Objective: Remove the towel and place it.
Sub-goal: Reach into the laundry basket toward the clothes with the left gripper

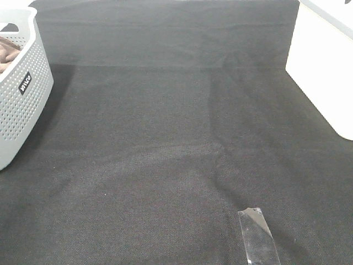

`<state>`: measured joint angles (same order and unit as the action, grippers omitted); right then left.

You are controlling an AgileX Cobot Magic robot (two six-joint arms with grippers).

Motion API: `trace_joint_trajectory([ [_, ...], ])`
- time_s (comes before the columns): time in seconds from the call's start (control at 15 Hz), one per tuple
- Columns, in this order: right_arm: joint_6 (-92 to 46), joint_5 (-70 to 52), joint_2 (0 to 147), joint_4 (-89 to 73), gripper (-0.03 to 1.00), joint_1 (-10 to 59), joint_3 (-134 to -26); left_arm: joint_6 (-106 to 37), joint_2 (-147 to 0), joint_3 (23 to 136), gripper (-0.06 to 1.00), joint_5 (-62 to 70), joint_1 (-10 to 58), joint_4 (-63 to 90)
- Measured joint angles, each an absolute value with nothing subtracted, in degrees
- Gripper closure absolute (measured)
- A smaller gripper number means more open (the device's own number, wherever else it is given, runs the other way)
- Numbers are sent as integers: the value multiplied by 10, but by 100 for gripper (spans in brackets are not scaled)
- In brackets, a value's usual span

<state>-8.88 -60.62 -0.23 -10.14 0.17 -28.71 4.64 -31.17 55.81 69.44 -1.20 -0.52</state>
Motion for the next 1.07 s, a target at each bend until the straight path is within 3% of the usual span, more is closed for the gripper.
trace_joint_trajectory([
  [0.33, -88, -606, -2, -101, 18, 2, -287, 0, -502, 685, -5, 699, -12, -12],
  [0.73, -88, -606, -2, -101, 18, 2, -287, -53, -748, 819, -5, 682, -14, -151],
  [1.07, -88, -606, -2, -101, 18, 2, -287, -126, -949, 925, -5, 614, -117, -8],
])
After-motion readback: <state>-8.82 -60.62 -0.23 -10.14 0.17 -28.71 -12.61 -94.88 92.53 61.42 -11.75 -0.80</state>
